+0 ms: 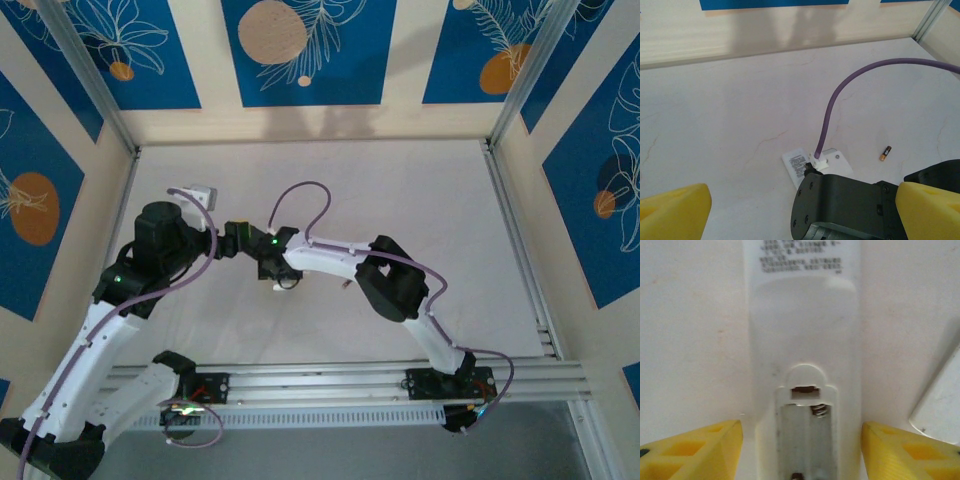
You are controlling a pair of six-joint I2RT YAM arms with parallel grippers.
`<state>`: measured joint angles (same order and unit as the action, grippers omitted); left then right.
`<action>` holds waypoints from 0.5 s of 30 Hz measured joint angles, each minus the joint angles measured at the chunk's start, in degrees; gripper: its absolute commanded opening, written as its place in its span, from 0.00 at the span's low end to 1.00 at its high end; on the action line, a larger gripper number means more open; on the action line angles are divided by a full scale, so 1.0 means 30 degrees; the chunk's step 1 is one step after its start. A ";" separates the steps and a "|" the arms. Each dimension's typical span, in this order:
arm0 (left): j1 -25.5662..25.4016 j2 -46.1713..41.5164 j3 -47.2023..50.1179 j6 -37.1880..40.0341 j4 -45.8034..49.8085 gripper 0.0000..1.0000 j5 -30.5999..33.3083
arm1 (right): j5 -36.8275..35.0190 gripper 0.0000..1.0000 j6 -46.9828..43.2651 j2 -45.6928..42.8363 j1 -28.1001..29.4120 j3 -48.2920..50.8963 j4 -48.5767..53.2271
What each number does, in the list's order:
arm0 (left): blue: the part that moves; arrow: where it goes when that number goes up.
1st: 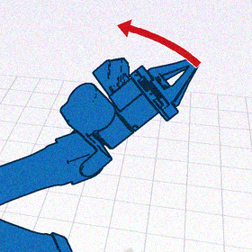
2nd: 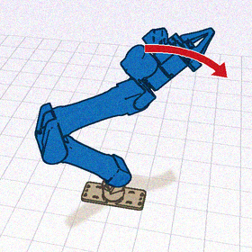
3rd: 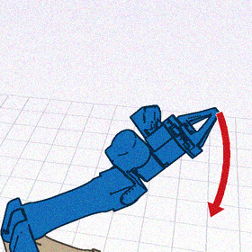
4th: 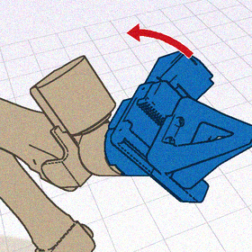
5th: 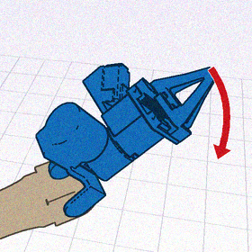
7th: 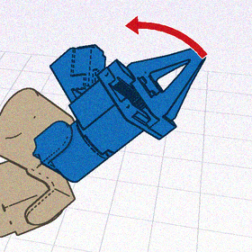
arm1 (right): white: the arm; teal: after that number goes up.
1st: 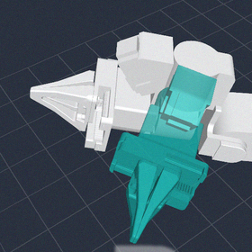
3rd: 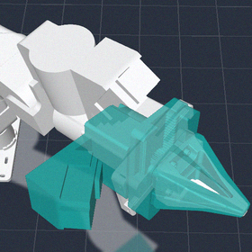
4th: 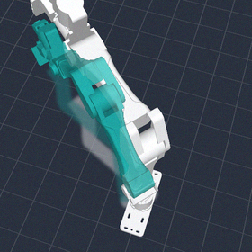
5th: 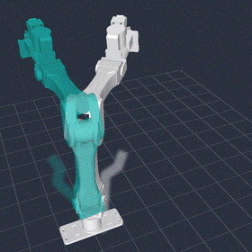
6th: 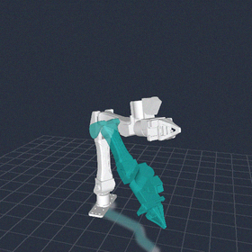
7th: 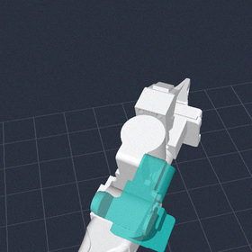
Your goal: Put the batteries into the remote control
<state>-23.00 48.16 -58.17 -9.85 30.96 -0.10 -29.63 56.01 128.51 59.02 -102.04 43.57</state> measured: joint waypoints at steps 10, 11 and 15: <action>-0.0087 0.0000 -0.0233 -0.0517 -0.1173 1.00 -0.1005 | -0.0007 0.65 -0.1268 -0.4335 -0.0532 0.1610 0.0277; -0.0036 -0.0029 -0.0226 -0.0590 -0.1311 1.00 -0.1056 | 0.0000 0.65 -0.1457 -0.5348 -0.0758 0.2186 0.0138; 0.0080 0.0197 0.0423 -0.0743 -0.2178 1.00 -0.2382 | 0.0007 0.61 -0.1727 -0.9996 -0.2222 0.4867 -0.0787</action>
<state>-22.76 48.75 -56.90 -12.08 24.43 -7.25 -29.61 50.83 98.52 52.36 -87.44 41.21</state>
